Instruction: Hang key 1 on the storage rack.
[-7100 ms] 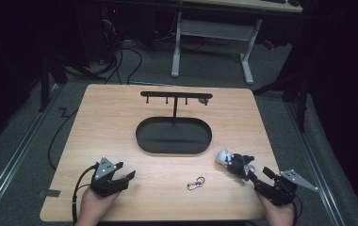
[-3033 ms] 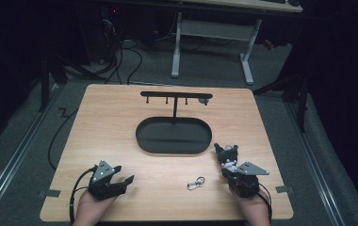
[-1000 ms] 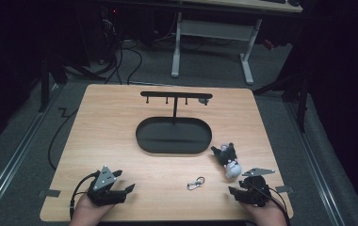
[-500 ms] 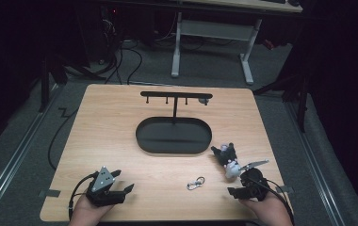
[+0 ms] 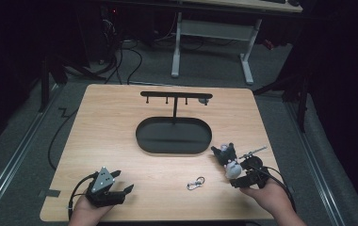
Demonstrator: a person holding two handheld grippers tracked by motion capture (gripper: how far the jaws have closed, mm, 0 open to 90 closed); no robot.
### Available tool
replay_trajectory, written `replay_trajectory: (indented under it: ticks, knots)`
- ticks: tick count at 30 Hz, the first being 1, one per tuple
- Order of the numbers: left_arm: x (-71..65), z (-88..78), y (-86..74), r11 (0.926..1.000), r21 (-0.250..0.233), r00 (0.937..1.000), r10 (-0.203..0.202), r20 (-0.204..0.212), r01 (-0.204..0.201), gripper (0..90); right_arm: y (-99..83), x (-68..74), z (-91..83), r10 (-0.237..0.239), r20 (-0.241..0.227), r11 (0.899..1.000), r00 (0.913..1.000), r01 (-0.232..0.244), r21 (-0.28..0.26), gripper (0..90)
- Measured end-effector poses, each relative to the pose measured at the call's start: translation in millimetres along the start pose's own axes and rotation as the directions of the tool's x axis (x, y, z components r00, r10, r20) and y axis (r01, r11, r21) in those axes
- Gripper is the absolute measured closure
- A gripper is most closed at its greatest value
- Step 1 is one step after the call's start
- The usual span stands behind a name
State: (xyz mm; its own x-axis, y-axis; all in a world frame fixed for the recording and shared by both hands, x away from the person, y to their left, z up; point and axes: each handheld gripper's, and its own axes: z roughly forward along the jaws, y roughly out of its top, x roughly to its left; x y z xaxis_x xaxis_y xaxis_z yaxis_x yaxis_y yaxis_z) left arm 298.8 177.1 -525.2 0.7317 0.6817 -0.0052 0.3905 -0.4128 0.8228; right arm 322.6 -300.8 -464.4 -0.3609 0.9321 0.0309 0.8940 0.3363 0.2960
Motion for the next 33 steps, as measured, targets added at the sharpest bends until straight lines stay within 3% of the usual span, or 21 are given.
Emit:
replay_trajectory:
  ticks: [9, 19, 25, 33]
  knots:
    - [0.0, 1.6, -0.9, 1.0, 0.005, 1.0, -0.001, 0.002, 0.001, 28.1, 23.8, -5.0, 5.1, -0.005, -0.014, 0.999, 0.9999, 0.006, 0.032, 23.5]
    - [0.1, 0.8, -1.0, 1.0, 0.004, 1.0, 0.008, 0.003, -0.008, 28.1, 47.5, -0.1, 18.8, -0.034, -0.015, 0.996, 0.9993, 0.035, 0.078, 25.9]
    - [-0.3, 0.7, -1.2, 0.9999, 0.008, 0.9999, 0.013, 0.006, -0.013, 28.1, 52.1, -3.8, 26.9, -0.02, -0.012, 0.994, 0.9997, 0.022, 0.105, 28.1]
    - [-0.7, 2.4, -1.8, 0.9998, 0.013, 0.9999, 0.016, 0.007, -0.016, 28.1, 52.3, -10.1, 33.9, -0.002, -0.025, 0.992, 0.9997, 0.005, 0.127, 38.2]
